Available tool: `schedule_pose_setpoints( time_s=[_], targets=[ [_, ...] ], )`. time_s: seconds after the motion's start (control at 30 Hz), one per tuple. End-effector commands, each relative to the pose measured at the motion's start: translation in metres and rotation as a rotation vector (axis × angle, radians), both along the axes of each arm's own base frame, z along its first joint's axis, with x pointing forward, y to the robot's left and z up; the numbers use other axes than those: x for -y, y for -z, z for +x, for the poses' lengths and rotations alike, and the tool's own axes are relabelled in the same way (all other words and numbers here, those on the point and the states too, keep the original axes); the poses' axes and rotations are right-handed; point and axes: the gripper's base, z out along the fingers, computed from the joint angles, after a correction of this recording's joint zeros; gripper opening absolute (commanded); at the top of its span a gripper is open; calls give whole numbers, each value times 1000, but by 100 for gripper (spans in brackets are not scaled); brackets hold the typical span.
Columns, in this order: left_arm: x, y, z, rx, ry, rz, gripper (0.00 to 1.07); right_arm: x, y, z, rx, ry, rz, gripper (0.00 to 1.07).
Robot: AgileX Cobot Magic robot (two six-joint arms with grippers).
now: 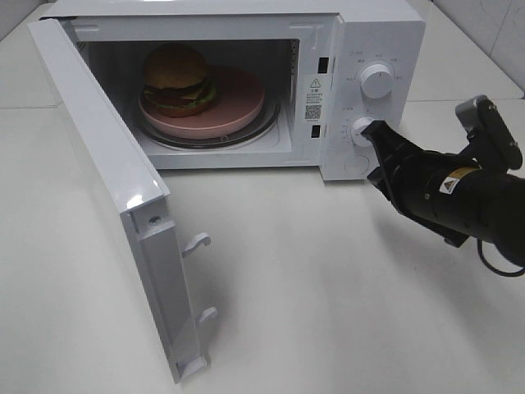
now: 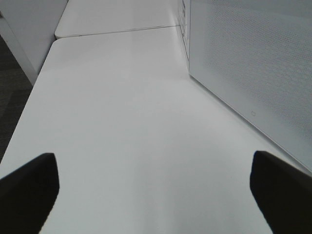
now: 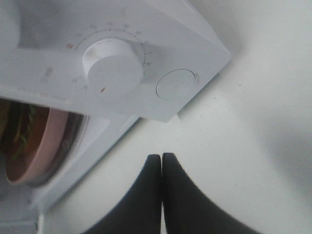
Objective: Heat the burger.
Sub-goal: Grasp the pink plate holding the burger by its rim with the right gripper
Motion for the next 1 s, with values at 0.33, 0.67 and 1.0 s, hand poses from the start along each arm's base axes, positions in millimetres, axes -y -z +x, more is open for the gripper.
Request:
schedule_pose_setpoints(
  time_s=[0.33, 0.67, 1.0],
  targets=[
    [0, 0, -3, 21, -1, -4, 101, 4, -34, -46, -110, -710, -632, 2],
    [0, 0, -3, 21, -1, -4, 101, -3, -55, -44, -57, -1112, -884, 67],
    [0, 0, -3, 21, -1, -4, 101, -7, -70, -39, 2, -1386, -1054, 101]
  ],
)
